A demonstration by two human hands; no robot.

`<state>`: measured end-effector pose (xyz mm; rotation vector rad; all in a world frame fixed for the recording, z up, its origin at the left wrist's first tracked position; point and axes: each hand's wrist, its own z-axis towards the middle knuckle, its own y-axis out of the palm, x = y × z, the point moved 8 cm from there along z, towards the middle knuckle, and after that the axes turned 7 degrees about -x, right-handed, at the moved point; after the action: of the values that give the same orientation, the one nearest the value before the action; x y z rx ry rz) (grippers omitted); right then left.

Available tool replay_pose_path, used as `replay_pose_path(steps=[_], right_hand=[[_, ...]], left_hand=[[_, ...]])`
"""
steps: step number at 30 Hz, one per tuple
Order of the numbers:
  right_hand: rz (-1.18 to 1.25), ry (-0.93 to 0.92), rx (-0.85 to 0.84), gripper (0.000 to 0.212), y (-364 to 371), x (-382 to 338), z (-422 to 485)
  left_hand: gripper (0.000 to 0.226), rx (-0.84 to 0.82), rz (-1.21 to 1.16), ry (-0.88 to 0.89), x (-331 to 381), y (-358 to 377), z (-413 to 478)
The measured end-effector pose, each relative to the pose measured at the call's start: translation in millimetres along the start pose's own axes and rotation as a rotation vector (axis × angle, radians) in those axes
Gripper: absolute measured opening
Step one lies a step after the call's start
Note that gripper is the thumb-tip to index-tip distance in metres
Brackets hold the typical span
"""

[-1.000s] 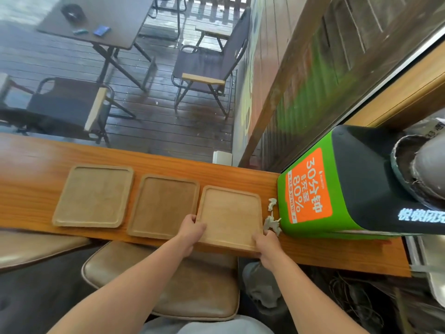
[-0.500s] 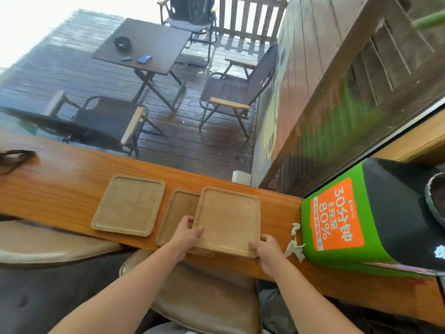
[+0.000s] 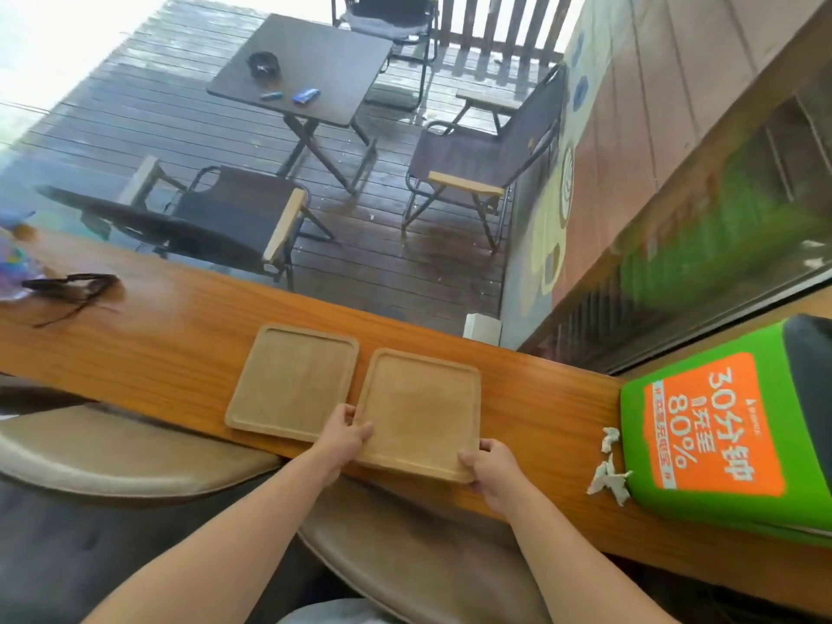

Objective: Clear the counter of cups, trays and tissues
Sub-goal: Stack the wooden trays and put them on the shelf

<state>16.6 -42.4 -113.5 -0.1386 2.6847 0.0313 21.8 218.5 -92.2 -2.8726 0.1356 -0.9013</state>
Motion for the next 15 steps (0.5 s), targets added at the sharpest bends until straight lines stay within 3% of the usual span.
replay_pose_path(steps=[15], right_hand=[[-0.014, 0.064, 0.054, 0.030, 1.5, 5.8, 9.4]], left_hand=[[0.042, -0.040, 0.090, -0.098, -5.7, -6.9, 21.5]])
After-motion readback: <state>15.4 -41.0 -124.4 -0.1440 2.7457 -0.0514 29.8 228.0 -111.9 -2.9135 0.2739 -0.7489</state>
